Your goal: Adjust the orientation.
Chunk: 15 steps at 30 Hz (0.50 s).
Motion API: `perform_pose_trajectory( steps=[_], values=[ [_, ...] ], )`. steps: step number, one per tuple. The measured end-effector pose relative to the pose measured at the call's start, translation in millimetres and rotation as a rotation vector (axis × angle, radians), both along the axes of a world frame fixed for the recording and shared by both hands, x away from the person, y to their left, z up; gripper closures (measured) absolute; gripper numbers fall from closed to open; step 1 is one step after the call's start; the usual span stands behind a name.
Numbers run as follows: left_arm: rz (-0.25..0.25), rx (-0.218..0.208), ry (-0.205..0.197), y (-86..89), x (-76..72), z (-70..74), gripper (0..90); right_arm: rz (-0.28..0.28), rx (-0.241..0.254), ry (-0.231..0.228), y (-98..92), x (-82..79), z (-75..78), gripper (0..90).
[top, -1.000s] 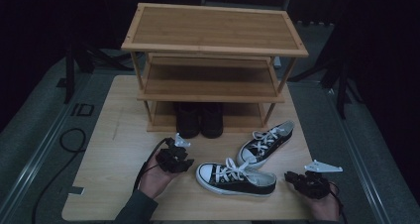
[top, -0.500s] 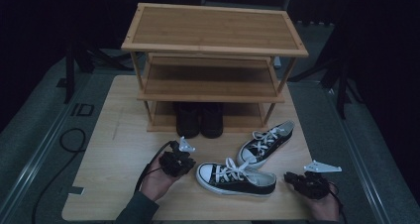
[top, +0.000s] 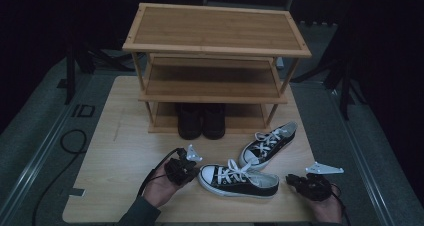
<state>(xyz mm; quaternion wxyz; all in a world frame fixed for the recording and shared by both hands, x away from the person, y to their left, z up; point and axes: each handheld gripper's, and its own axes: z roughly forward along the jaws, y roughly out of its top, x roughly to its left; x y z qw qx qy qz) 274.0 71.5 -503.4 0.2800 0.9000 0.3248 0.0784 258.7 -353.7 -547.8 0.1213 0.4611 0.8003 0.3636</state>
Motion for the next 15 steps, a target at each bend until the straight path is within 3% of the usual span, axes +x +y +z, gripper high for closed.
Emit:
perform_pose_trajectory(
  steps=[6, 15],
  values=[
    [-0.022, 0.009, 0.004, -2.0, -8.2, -1.8, 90.0, 0.001, 0.000, -0.002, -0.2, -0.3, 0.3, 79.1],
    [-0.045, 0.019, 0.040, -1.2, -15.3, -6.9, 90.0, 0.003, -0.002, -0.006, -0.2, -0.3, 0.5, 79.4]
  ],
)
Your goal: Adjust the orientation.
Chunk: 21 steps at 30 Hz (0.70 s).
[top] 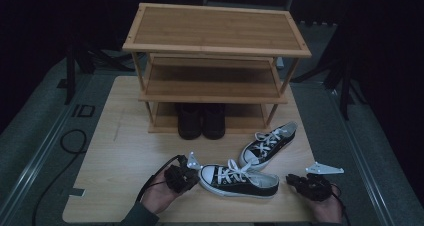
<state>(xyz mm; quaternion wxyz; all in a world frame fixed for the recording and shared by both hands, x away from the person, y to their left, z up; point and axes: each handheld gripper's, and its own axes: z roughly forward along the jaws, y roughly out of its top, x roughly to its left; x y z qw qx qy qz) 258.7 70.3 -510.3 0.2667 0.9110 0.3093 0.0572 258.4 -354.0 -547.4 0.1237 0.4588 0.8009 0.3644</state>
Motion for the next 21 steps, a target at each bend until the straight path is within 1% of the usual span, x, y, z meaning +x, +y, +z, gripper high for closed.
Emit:
perform_pose_trajectory(
  steps=[1, 5, 7, 10, 14, 19, 21],
  values=[
    [-0.004, -0.003, 0.004, -1.0, -1.1, -0.7, 90.0, 0.000, 0.000, 0.001, 0.1, 0.0, 0.0, 79.4],
    [-0.024, 0.009, 0.015, -5.8, -3.8, -3.5, 90.0, 0.001, 0.000, 0.001, 0.2, 0.1, -0.1, 79.5],
    [-0.025, 0.020, 0.016, -7.8, -3.5, -5.9, 90.0, 0.000, 0.000, 0.002, 0.2, -0.2, 0.0, 79.4],
    [-0.008, 0.003, 0.015, -5.8, -0.7, -6.9, 90.0, -0.003, -0.001, 0.004, 0.3, -0.1, -0.2, 79.5],
    [0.013, 0.007, 0.007, -6.2, 2.5, -8.1, 90.0, -0.001, -0.011, 0.004, 1.3, 0.0, -0.5, 79.4],
    [0.018, 0.012, 0.003, -7.1, 1.6, -8.5, 89.9, 0.004, -0.016, 0.005, 2.3, 0.4, -0.9, 79.4],
    [0.005, 0.010, 0.018, -8.3, 0.0, -9.8, 90.0, 0.005, -0.016, 0.005, 2.3, 0.3, -0.9, 79.4]
  ],
)
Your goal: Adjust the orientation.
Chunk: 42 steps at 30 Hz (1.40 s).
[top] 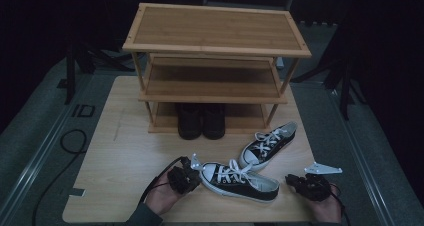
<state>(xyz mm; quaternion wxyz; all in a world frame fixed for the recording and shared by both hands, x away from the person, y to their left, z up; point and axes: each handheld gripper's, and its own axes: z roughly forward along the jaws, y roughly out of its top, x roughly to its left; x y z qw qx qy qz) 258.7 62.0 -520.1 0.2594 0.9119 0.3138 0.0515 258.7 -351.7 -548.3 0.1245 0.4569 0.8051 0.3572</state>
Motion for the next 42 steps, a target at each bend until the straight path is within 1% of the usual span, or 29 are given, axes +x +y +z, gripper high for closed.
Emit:
perform_pose_trajectory(
  steps=[3, 7, 8, 9, 11, 13, 16, 18, 19, 22, 26, 30, 35, 38, 39, 42],
  values=[
    [-0.025, 0.008, 0.009, -5.2, -4.0, -3.3, 90.0, 0.000, 0.001, 0.000, 0.0, 0.0, 0.0, 79.3],
    [-0.051, 0.009, 0.020, -13.4, -6.5, -6.0, 89.9, -0.001, 0.001, 0.000, -0.1, -0.1, 0.1, 79.4],
    [-0.055, 0.022, 0.015, -14.9, -6.7, -5.9, 90.0, -0.001, 0.001, 0.000, -0.1, -0.1, 0.1, 79.4],
    [-0.055, 0.020, 0.017, -14.7, -6.5, -5.3, 89.9, -0.001, 0.001, 0.000, -0.1, 0.0, 0.1, 79.4],
    [-0.064, -0.002, 0.037, -15.2, -6.9, -5.4, 90.0, 0.000, 0.001, 0.000, -0.1, 0.0, 0.0, 79.4],
    [-0.093, 0.006, 0.041, -19.6, -10.3, -6.6, 90.0, 0.002, 0.000, 0.000, 0.1, 0.1, 0.0, 79.4],
    [-0.111, 0.008, 0.045, -26.5, -12.8, -9.2, 90.0, -0.001, 0.002, 0.001, -0.2, 0.0, 0.1, 79.5],
    [-0.105, 0.013, 0.038, -28.7, -10.6, -10.3, 90.0, -0.001, 0.003, 0.000, -0.1, -0.2, 0.1, 79.5],
    [-0.102, 0.012, 0.045, -29.1, -9.4, -10.4, 90.0, -0.002, 0.004, -0.001, -0.2, -0.3, 0.2, 79.5],
    [-0.085, 0.021, 0.033, -28.4, -7.0, -10.6, 90.0, -0.004, 0.004, -0.004, -1.1, -0.3, 0.5, 79.5],
    [-0.062, 0.017, 0.027, -26.4, -0.8, -10.8, 90.0, -0.005, 0.003, -0.007, -1.1, -0.4, 0.6, 79.6],
    [-0.039, 0.021, 0.020, -26.4, 8.5, -10.8, 90.0, -0.007, 0.005, -0.010, -1.3, -0.5, 0.9, 79.6],
    [-0.016, 0.014, 0.013, -27.6, 20.6, -11.5, 90.0, -0.014, 0.007, -0.017, -2.1, -0.3, 1.5, 79.7],
    [-0.004, 0.019, 0.002, -31.5, 31.4, -11.5, 90.0, -0.016, 0.007, -0.019, -2.2, -0.2, 1.6, 79.8],
    [-0.003, 0.024, 0.003, -32.0, 33.9, -11.3, 90.0, -0.018, 0.006, -0.020, -2.1, 0.0, 1.8, 79.9],
    [0.016, 0.020, -0.002, -32.8, 41.4, -11.3, 90.0, -0.018, 0.007, -0.028, -2.7, 0.7, 2.4, 80.0]
  ],
)
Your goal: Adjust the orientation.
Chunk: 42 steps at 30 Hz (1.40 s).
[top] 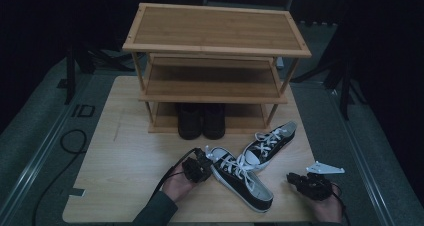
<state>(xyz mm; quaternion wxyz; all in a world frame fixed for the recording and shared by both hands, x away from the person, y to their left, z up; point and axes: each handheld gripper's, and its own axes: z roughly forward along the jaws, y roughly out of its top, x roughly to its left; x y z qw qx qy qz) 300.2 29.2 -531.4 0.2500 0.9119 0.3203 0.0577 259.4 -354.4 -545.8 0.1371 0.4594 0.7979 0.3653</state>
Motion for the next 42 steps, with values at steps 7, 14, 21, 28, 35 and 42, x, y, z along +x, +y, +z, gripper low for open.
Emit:
perform_pose_trajectory(
  steps=[7, 14, 21, 28, 35, 42],
  values=[
    [0.026, -0.004, 0.000, 1.0, 11.0, -0.5, 89.9, -0.014, 0.009, -0.039, -3.4, 8.1, 7.8, 80.3],
    [0.074, -0.023, -0.020, 13.7, 16.9, 5.3, 89.5, -0.034, 0.028, -0.090, -9.9, 29.5, 21.2, 79.2],
    [0.108, -0.029, -0.029, 27.3, 20.8, 9.3, 83.9, -0.027, 0.021, -0.125, -7.2, 50.2, 33.2, 79.3],
    [0.139, -0.043, -0.027, 41.6, 21.8, 10.1, 81.4, -0.035, 0.010, -0.165, -4.1, 76.0, 47.8, 87.0],
    [0.157, -0.048, -0.019, 51.9, 21.6, 7.5, 81.7, -0.052, -0.009, -0.172, -4.7, 98.2, 58.9, 89.8],
    [0.174, -0.056, -0.018, 59.4, 20.3, 7.7, 81.3, -0.061, -0.035, -0.157, 0.5, 122.3, 63.2, 89.8]
  ],
)
